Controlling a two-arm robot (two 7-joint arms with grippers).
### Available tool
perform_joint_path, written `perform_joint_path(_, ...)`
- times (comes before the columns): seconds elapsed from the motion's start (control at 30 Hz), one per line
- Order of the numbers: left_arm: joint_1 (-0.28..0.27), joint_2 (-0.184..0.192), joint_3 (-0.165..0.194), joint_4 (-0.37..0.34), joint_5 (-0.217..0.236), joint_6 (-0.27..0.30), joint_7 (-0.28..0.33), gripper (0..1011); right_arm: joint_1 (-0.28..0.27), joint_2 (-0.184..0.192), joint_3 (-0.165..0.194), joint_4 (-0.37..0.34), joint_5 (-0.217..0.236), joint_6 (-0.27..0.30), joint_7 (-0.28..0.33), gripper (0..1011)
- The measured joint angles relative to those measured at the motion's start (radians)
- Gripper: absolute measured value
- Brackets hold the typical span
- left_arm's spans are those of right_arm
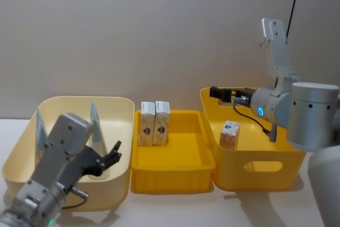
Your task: Bimanual collaborative sorting of washing and personal care products
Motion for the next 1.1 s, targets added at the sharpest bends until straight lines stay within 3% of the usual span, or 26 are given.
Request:
perform_joint_path(0.37,0.021,0.021,-0.038,-0.112,0.055,0.116,0.072,1003,0.000,0.000,0.000,0.000,0.001,0.001,0.001,1001)
perform_joint_path(0.63,0.065,0.019,-0.079,-0.172,0.084,0.149,0.140,1004,0.000,0.000,0.000,0.000,0.001,0.001,0.001,1001)
perform_joint_path(0.83,0.104,0.004,-0.116,-0.192,0.080,0.151,0.174,1003,0.000,0.000,0.000,0.000,0.001,0.001,0.001,1001)
perform_joint_path(1.1,0.138,-0.017,-0.159,-0.176,0.039,0.140,0.178,1003,0.000,0.000,0.000,0.000,0.001,0.001,0.001,1001)
